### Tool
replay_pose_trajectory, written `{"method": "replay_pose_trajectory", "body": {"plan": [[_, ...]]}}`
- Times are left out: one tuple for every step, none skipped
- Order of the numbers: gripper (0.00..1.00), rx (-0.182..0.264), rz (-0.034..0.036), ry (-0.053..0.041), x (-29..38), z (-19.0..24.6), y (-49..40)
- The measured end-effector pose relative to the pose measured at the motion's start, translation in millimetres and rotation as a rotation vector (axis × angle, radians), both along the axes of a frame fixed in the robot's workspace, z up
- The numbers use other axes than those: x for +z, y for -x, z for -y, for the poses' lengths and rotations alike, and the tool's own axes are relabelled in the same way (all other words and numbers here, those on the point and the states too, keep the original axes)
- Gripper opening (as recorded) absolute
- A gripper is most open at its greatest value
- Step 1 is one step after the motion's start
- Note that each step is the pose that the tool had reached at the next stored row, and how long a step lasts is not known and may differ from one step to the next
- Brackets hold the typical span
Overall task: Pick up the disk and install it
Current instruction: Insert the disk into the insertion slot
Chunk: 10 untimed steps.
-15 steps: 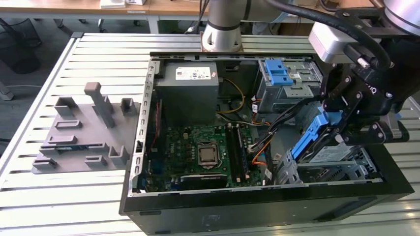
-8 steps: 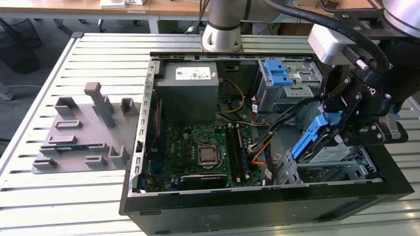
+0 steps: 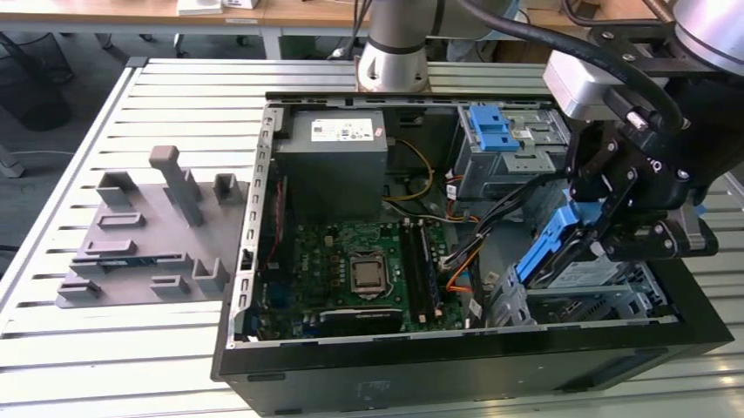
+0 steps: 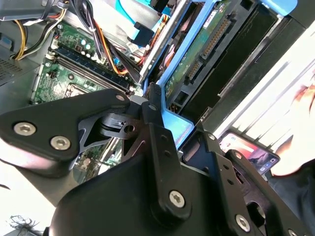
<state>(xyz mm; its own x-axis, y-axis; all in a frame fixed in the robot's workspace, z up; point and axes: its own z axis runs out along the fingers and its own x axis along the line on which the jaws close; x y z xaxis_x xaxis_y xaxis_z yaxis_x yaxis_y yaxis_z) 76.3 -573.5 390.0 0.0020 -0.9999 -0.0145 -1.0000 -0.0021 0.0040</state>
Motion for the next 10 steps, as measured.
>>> {"method": "replay_pose_trajectory", "body": {"plan": [[0.36, 0.000, 0.0000, 0.0000, -0.4, 0.0, 0.0], [0.36, 0.000, 0.0000, 0.0001, -0.7, 0.0, 0.0], [0.36, 0.000, -0.0001, 0.0003, -1.1, 0.0, 0.0], [0.36, 0.000, -0.0001, 0.0006, -1.4, 0.0, 0.0], [0.36, 0.000, 0.0000, 0.0008, -1.8, 0.0, 0.0], [0.36, 0.000, 0.0000, 0.0010, -2.2, 0.0, 0.0], [0.36, 0.000, 0.0000, 0.0011, -2.5, 0.0, 0.0], [0.36, 0.000, 0.0000, 0.0013, -2.8, 0.0, 0.0], [0.36, 0.000, 0.0000, 0.0013, -3.2, 0.0, 0.0], [0.36, 0.000, -0.0001, 0.0013, -3.5, 0.0, 0.0]]}}
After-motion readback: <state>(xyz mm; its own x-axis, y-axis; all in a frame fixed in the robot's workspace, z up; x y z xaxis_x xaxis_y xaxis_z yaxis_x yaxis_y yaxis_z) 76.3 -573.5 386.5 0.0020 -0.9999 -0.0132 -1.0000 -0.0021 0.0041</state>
